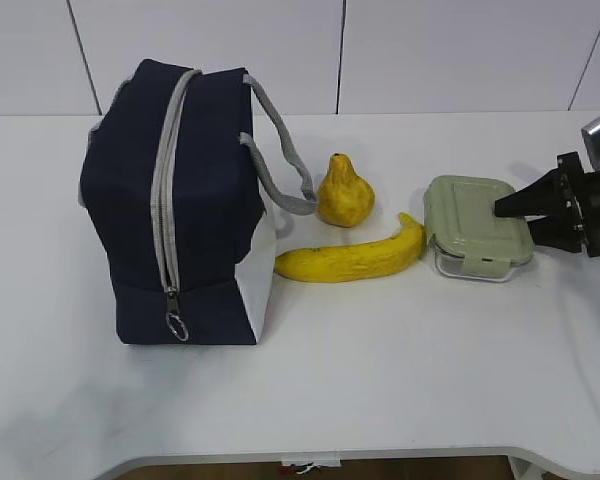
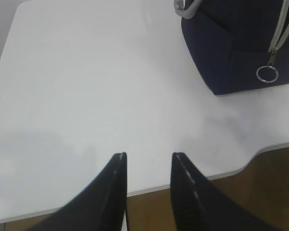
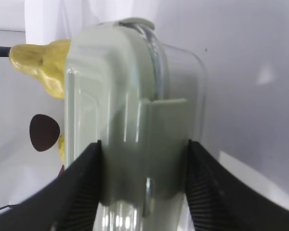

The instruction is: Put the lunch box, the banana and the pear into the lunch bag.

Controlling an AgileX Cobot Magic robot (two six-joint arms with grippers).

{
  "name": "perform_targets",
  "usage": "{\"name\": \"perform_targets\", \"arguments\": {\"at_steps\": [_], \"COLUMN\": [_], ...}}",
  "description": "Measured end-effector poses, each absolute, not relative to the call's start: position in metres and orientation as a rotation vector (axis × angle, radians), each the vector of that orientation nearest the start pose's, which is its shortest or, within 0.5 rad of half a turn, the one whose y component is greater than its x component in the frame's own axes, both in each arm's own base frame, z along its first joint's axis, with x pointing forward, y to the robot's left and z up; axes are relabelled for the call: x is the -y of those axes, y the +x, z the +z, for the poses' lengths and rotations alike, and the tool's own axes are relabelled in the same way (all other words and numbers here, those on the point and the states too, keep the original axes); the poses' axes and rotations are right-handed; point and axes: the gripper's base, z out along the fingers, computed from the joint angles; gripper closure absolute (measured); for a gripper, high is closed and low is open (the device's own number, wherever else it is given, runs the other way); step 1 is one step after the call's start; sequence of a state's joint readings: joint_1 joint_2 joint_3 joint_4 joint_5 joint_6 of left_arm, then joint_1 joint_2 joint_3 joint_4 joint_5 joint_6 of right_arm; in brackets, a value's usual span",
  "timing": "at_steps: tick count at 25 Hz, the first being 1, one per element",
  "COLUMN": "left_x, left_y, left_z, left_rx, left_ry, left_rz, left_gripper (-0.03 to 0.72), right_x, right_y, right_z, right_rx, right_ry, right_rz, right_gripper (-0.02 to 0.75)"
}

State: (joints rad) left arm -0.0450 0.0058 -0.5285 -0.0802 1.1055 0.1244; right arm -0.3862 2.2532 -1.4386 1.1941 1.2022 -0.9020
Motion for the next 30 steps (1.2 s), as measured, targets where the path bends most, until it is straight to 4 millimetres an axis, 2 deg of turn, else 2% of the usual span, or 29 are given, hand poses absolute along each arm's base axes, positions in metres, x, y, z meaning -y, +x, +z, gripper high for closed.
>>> {"name": "perform_targets", "arguments": {"at_steps": [6,15,30], "left_x": [0.006,0.006,0.006], "left_y": [-0.010,-0.010,-0.010], "left_z": [0.282,0.282,0.282], "left_rx": [-2.056,-2.056,-2.056], "left_ry": [0.182,0.182,0.182], "left_rz": [-0.047,-0.047,-0.047], "left_gripper": [0.449,0.449,0.449], "right_x": [0.083,0.084,0.084], "right_y": [0.410,0.406,0.403], "right_z": [0.127,0.146,0.155], "right_rx": [-2.498,-2.552,-2.574], "right_ry": [0.255,0.239,0.309], "right_rz": [1.334,1.236,1.213], "right_gripper": [0.331,0.332,0.353]}}
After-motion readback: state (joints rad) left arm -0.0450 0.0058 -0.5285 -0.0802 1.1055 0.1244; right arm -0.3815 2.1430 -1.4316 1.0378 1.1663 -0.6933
